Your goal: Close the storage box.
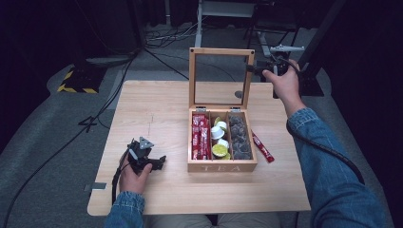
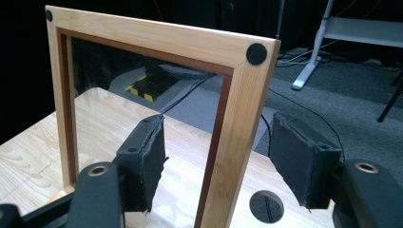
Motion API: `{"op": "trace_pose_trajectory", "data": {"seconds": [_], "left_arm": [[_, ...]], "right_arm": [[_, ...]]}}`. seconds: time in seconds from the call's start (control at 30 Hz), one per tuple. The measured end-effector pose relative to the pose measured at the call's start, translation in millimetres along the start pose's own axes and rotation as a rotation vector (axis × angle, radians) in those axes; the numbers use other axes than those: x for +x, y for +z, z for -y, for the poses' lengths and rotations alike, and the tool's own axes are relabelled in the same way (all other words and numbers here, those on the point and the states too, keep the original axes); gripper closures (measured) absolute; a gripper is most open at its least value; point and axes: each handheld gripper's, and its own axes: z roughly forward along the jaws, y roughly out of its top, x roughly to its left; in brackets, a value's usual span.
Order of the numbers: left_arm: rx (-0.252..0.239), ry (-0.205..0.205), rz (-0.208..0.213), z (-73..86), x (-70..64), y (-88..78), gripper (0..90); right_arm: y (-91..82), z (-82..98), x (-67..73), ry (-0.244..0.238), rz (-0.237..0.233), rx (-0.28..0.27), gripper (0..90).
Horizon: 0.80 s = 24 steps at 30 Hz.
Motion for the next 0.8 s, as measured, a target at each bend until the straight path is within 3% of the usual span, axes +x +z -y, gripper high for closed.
{"op": "trace_pose_trajectory", "data": {"seconds": [0.47,0.8], "left_arm": [[-0.001,0.0,0.002,-0.5,0.4,0.5,10.6],[-0.001,0.001,0.002,-0.5,0.4,0.5,10.6]], "right_arm": [[26.1,6.1,-2.7,0.012,-0.016,0.032,39.3],[19.9,5.0,1.9,0.017,-0.024,0.013,39.4]]}}
